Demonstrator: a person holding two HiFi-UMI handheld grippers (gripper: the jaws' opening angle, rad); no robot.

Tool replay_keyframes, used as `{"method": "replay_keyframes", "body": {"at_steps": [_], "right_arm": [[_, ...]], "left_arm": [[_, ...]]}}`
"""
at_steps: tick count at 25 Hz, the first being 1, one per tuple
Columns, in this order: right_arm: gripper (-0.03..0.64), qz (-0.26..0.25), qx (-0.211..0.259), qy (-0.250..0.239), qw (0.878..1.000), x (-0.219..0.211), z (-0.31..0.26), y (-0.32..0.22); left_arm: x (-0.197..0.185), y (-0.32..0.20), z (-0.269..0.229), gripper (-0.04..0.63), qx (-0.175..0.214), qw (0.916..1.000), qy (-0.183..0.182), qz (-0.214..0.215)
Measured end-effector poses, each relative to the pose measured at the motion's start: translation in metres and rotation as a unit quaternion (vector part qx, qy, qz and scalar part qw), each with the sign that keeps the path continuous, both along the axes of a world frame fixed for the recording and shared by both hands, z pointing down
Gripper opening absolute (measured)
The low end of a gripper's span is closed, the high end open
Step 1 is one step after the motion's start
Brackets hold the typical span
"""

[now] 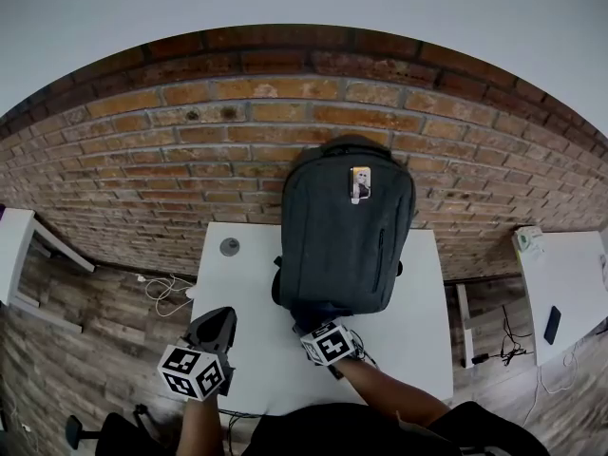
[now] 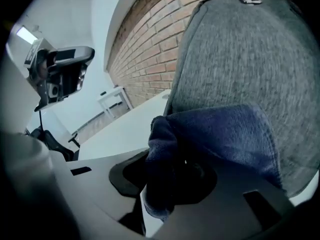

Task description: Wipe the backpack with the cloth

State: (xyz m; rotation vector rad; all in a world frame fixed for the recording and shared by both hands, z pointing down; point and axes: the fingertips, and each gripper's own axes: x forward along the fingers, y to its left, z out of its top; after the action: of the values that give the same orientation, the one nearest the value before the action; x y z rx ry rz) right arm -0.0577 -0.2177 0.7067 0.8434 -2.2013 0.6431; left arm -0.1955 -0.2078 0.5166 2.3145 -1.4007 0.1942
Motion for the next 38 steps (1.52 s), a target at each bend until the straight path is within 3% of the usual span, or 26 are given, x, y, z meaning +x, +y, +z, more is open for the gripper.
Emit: {"method": "replay_keyframes", "body": {"at_steps": [19,25,31,38], "right_arm": [[0.109,0.017,0.043,-0.045,0.998,-0.033,-0.052,-0.027],[0.109,0.049,0.101,-0.091,0.989,-0.036,-0.108,-0.068],[0.109,0.069,0.131,-0.100,0.984,-0.037,-0.141,-0.102],[0.109,0.109,0.155,-0.128,0.974,-0.031,-0.177,-0.138]], "left_arm": [[-0.021,-0.010,0.008,-0.012,-0.008,0.9999,0.005,0.010],[-0.025,-0.016,0.013,-0.012,-0.009,0.9997,0.012,0.020],[-0.024,-0.015,0.014,-0.012,-0.006,0.9994,0.017,0.030],[-0.060,-0.012,0.024,-0.012,-0.015,0.9995,0.026,0.004]]}}
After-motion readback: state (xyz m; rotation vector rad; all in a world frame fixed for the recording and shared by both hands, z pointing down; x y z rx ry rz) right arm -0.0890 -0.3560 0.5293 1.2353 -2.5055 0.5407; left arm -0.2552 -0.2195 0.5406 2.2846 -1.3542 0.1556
